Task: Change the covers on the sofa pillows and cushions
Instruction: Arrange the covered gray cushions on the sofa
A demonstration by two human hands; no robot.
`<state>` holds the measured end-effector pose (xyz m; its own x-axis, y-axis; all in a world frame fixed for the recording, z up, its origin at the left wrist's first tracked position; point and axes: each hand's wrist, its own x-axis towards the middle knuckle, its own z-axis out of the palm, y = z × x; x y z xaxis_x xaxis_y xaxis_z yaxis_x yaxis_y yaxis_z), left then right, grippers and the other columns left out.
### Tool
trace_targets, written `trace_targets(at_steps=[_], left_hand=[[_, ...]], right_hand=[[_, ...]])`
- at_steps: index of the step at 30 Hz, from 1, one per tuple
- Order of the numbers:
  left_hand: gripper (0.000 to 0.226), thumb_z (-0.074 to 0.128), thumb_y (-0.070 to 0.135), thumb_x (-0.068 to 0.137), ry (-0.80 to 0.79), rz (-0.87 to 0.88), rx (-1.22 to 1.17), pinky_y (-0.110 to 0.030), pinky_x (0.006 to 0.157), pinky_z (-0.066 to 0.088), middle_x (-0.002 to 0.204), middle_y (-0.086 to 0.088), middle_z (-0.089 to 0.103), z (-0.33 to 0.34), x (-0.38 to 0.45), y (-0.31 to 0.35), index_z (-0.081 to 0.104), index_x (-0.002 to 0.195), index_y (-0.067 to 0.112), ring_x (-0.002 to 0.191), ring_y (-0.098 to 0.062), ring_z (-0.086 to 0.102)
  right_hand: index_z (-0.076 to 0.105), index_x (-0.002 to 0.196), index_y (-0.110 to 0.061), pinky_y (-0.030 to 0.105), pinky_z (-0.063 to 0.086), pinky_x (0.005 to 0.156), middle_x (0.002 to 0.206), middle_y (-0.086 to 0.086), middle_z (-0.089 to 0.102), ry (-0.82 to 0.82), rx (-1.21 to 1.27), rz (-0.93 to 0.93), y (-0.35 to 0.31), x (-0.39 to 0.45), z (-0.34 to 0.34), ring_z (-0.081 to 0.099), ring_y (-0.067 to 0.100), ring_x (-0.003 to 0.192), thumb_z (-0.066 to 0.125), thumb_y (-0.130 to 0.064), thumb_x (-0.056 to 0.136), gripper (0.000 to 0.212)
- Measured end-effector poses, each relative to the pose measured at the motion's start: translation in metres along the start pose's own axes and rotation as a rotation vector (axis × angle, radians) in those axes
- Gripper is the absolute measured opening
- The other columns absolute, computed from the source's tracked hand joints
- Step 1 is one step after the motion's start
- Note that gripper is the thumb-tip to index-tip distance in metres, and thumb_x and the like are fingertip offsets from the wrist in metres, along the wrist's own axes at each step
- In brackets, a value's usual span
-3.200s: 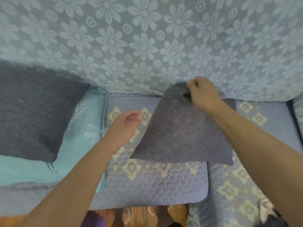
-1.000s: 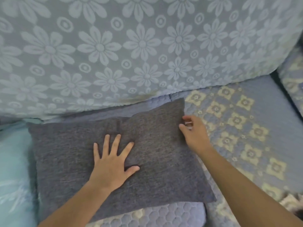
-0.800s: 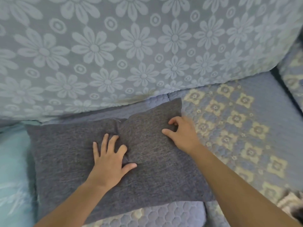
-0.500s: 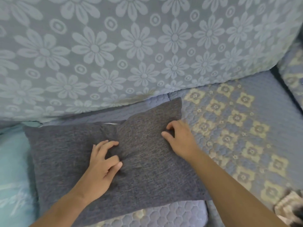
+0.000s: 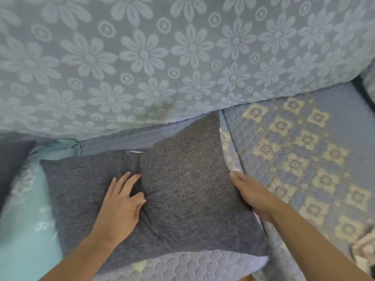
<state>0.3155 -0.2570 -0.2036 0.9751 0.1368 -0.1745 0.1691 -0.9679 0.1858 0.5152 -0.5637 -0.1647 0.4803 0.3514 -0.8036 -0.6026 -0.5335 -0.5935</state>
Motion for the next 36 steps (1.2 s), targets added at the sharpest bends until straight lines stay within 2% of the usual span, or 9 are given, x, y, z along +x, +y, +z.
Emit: trace_targets(at_steps=[4,9,13,17,19,26,29,31,36], left_hand=[[0.042,0.034,0.041,0.099,0.033,-0.031,-0.038,-0.061,0.115,0.032,0.146,-0.013,0.049,-0.019,0.006,0.011,0.065,0.079,0.021,0.140,-0.040,0.038],[0.037,0.038,0.038,0.097,0.090,0.057,0.021,-0.058,0.104,0.035,0.138,-0.013,0.052,-0.042,-0.002,0.025,0.066,0.079,0.021,0.130,-0.042,0.044],[0.027,0.047,0.035,0.095,0.137,0.059,0.035,-0.055,0.091,0.035,0.128,-0.012,0.052,-0.040,-0.008,0.021,0.065,0.078,0.023,0.119,-0.041,0.048],[0.020,0.088,0.020,0.069,-0.125,0.063,0.169,-0.061,0.084,0.041,0.132,-0.017,0.050,-0.018,-0.027,-0.007,0.071,0.076,0.026,0.122,-0.046,0.045],[0.022,0.089,0.019,0.068,-0.164,0.023,0.152,-0.063,0.084,0.045,0.134,-0.018,0.049,-0.016,-0.034,-0.019,0.071,0.078,0.025,0.124,-0.047,0.045],[0.008,0.081,0.019,0.080,-0.013,0.023,0.158,-0.058,0.096,0.038,0.131,-0.018,0.056,-0.031,-0.019,-0.003,0.074,0.082,0.021,0.128,-0.044,0.047],[0.005,0.071,0.020,0.079,-0.041,0.038,0.217,-0.059,0.098,0.038,0.130,-0.022,0.056,-0.019,-0.038,-0.021,0.075,0.078,0.023,0.127,-0.045,0.047],[0.006,0.071,0.026,0.079,-0.061,0.026,0.211,-0.060,0.099,0.040,0.131,-0.025,0.056,-0.018,-0.050,-0.030,0.074,0.075,0.024,0.128,-0.045,0.048],[0.034,0.046,0.042,0.097,0.014,-0.094,0.030,-0.061,0.111,0.032,0.144,-0.018,0.050,-0.037,-0.048,-0.020,0.069,0.082,0.023,0.140,-0.043,0.039]], right_hand=[[0.053,0.118,-0.035,0.033,0.047,0.094,0.124,-0.009,0.051,0.511,-0.344,-0.380,-0.001,-0.024,0.012,0.051,0.011,0.115,0.058,-0.034,0.099,0.020],[0.058,0.122,-0.027,0.035,0.037,0.108,0.133,-0.007,0.039,0.317,-0.939,-0.777,-0.028,-0.048,0.064,0.034,0.016,0.125,0.061,-0.040,0.096,0.030],[0.057,0.120,-0.016,0.045,0.042,0.104,0.128,0.001,0.048,0.916,-0.255,-0.721,-0.064,-0.049,0.067,0.045,0.020,0.120,0.049,-0.030,0.096,0.029],[0.065,0.122,-0.017,0.030,0.042,0.107,0.130,-0.002,0.062,-0.220,-0.835,-0.383,-0.039,-0.077,0.104,0.057,0.018,0.125,0.050,-0.044,0.101,0.037],[0.068,0.126,-0.023,0.024,0.043,0.108,0.132,-0.011,0.064,-0.404,-0.721,-0.472,-0.053,-0.087,0.078,0.058,0.003,0.122,0.054,-0.038,0.102,0.031],[0.062,0.112,-0.013,0.018,0.041,0.082,0.118,0.007,0.058,0.962,-0.328,-0.606,-0.092,-0.063,0.051,0.052,0.022,0.105,0.044,-0.017,0.098,0.023],[0.062,0.115,-0.013,0.044,0.043,0.100,0.125,0.008,0.057,0.074,-1.068,-0.718,-0.019,-0.072,0.118,0.051,0.030,0.111,0.035,-0.038,0.101,0.039],[0.067,0.122,-0.018,0.041,0.044,0.107,0.125,0.004,0.066,-0.477,-0.791,-0.466,-0.023,-0.096,0.112,0.059,0.022,0.118,0.048,-0.035,0.104,0.031],[0.048,0.143,-0.029,0.036,0.046,0.104,0.142,-0.009,0.051,0.119,-0.240,-0.298,-0.042,-0.084,0.012,0.050,0.005,0.124,0.064,-0.042,0.093,0.055]])
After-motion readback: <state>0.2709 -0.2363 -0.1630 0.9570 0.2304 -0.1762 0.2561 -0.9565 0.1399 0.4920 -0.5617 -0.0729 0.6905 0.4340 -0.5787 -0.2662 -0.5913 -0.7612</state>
